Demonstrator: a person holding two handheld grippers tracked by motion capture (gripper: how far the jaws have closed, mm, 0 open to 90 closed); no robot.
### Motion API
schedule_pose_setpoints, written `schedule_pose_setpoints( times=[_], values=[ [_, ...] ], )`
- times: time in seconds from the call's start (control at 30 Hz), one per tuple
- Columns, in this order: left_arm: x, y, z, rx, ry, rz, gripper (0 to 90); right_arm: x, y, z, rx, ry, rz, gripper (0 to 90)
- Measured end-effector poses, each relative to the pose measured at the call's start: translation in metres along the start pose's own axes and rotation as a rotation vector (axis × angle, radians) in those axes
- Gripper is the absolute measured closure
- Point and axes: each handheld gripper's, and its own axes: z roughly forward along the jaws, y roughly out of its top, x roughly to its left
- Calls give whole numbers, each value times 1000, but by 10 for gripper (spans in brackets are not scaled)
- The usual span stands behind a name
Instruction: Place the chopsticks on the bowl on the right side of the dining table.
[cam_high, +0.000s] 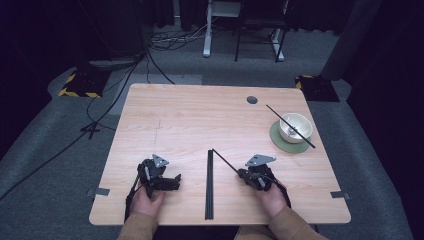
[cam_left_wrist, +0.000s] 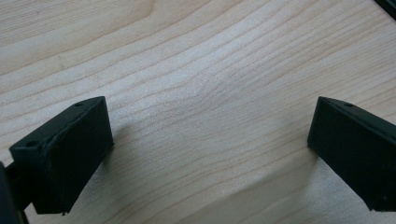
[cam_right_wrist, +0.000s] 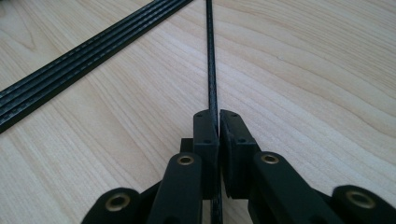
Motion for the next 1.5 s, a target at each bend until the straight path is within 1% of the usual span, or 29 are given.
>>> schedule_pose_setpoints(
  times=[0.07,0.2,0.33,0.37,0.4,0.43,0.47,0.5,0.53,0.57,0.63,0.67,0.7,0.73,0.83,0.87,0.9,0.93,1.0,1.03,1.13,1.27,1.3,1.37,1.5],
  values=[
    [0,0,0,1,-2,-1,3,-1,0,0,0,5,7,857],
    [0,0,0,1,-3,-2,3,-2,2,-2,-1,9,2,858],
    [0,0,0,1,-4,-1,3,-4,8,-9,-14,21,5,859],
    [0,0,0,-1,-2,-3,3,-4,11,-14,-20,26,4,859],
    [0,0,0,-1,-2,-3,3,-4,11,-14,-20,26,4,859],
    [0,0,1,-2,-2,-4,3,-6,14,-19,-28,33,-8,859],
    [0,0,1,-2,-1,-2,3,-6,14,-19,-28,33,-8,859],
    [0,1,1,-4,-3,-1,3,-7,17,-25,-42,36,-17,858],
    [0,1,1,-4,-3,-1,3,-7,17,-25,-42,36,-17,858],
    [0,1,1,-2,-10,-2,3,-9,21,-31,-55,38,-20,859],
    [0,1,1,1,-4,-1,3,-11,25,-38,-62,44,-22,859],
    [0,1,1,1,-4,-1,3,-11,25,-38,-62,44,-22,859],
    [0,1,1,1,-2,-2,3,-13,28,-45,-73,53,-17,859],
    [0,1,1,0,-2,-2,3,-14,30,-47,-79,56,-19,858],
    [0,1,1,1,-1,-2,3,-15,36,-54,-85,55,-38,858],
    [0,1,1,1,-1,-2,3,-15,36,-54,-85,55,-38,858],
    [0,1,1,1,-1,-2,3,-15,40,-57,-88,58,-47,858],
    [0,1,1,1,-1,-2,3,-15,40,-57,-88,58,-47,858],
    [0,1,1,0,-2,-2,3,-17,46,-64,-98,69,-51,858],
    [0,1,1,0,-2,-2,3,-18,48,-66,-102,77,-45,858],
    [0,1,1,1,-2,-2,3,-21,53,-73,-113,82,-53,858],
    [0,1,1,-2,-7,-1,3,-24,57,-80,-123,79,-54,858],
    [0,1,1,-6,-8,0,3,-28,60,-84,-129,76,-59,858],
    [0,1,1,-4,-6,0,3,-32,63,-89,-140,75,-57,858],
    [0,0,0,-2,-6,0,3,-41,68,-98,-152,57,-55,858]
  ],
)
